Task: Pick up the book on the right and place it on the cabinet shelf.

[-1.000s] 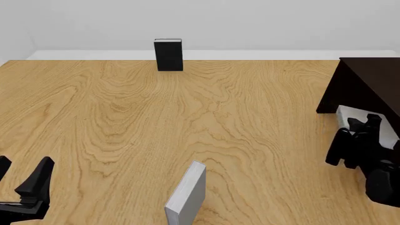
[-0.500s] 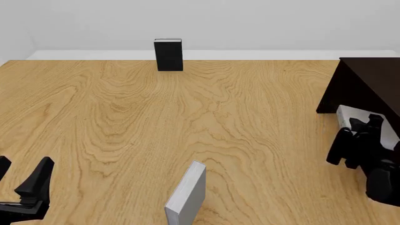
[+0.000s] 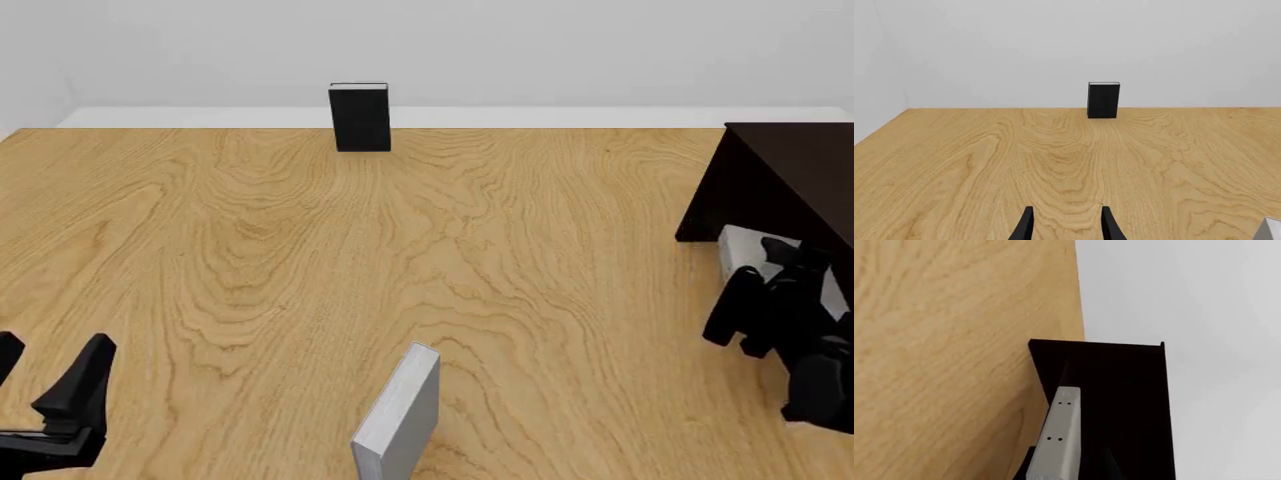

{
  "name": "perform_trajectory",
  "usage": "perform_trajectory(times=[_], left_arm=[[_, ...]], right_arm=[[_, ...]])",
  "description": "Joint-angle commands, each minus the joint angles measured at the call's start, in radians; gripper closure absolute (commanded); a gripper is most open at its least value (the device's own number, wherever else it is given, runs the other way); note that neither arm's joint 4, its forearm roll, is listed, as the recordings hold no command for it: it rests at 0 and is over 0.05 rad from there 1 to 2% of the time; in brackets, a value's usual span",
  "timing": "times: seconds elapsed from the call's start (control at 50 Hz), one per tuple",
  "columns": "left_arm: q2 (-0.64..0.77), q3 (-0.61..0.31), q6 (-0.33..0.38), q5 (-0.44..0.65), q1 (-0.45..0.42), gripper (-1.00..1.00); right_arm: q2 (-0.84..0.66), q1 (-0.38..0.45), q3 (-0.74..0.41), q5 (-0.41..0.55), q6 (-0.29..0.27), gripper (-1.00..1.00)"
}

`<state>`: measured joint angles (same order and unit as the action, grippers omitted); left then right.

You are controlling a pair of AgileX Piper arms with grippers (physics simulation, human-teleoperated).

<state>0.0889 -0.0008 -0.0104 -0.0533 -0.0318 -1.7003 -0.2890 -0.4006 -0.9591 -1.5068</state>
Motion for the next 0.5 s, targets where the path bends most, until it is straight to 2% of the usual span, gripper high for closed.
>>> perform_trajectory(times=[0.02, 0.5], left_arm=[[-0.003, 0.000, 0.001, 0.003, -0.001, -1.00], [-0.009, 0.000, 0.001, 0.010, 0.000, -1.00]], right_arm=[[-0.010, -0.078, -0.020, 0.066, 0.018, -1.00], [-0.012, -0.010, -0.006, 0.066, 0.033, -1.00]])
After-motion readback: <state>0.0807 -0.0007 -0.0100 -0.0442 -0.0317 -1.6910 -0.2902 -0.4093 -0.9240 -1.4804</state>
